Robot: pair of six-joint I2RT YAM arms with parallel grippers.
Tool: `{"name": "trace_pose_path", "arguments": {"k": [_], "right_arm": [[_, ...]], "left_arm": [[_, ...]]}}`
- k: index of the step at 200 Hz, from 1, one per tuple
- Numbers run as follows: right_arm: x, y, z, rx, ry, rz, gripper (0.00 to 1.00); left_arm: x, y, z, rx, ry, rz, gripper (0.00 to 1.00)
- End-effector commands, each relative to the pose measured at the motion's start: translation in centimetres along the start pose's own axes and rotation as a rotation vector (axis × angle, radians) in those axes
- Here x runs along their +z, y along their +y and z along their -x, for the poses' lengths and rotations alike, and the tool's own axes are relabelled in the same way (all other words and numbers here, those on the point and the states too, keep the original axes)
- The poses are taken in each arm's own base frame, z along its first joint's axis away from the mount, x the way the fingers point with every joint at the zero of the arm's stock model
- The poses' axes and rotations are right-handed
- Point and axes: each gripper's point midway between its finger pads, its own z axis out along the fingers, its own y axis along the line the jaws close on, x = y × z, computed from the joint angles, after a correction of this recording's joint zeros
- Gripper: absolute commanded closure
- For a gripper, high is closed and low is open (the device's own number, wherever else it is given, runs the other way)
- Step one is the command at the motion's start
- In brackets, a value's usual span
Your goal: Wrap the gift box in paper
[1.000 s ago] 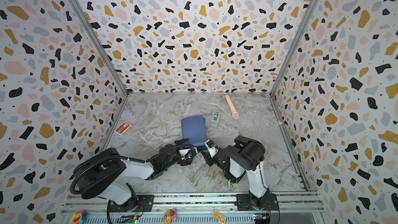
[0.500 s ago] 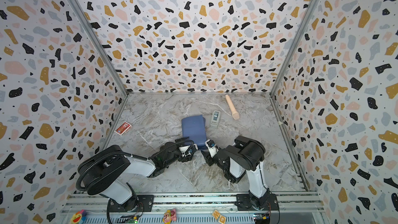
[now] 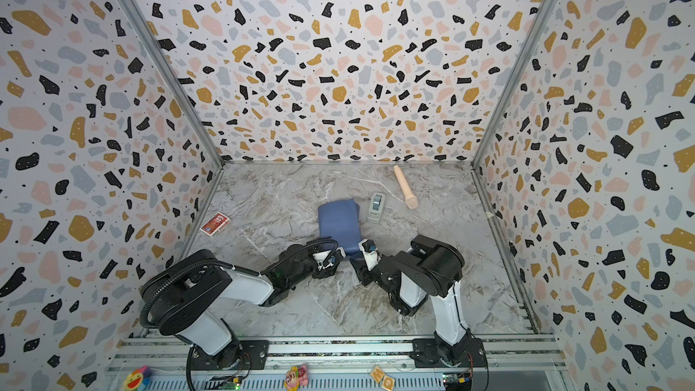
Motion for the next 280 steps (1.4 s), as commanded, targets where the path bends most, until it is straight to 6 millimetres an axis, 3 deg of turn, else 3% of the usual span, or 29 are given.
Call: {"name": "trace_pose_path", "arguments": {"k": [1,40,96,216,280], "right_arm": [[0.1,0.0,0.7,0.053,-0.012,0.018,0.48],[0.0,0.3,1.3,0.083,-0.024,0.037,0.49],[-0.1,-0.1,2.2,0.118,-0.035,0.039,0.48],[0.0,0.0,5.0,0.159,-0.070,0.050,0.34],[-1.0,-0.1,2.8,0.165,0.035,0.038,0.27]], "left_arm": [[0.5,-1.2,-1.2,-0.030,0.037,-0.057,0.21],[0.7,-1.1,-1.5,-0.043,0.047,-0.065,0.30],[0.9,-1.3,-1.7,-0.044,0.056,-0.084,0.32],[1.3,-1.8,-1.9,-0.037,0.073,-0.115,0.32],[1.6,-1.7,-2.0,-0.043,0.082,-0.112,0.33]]}}
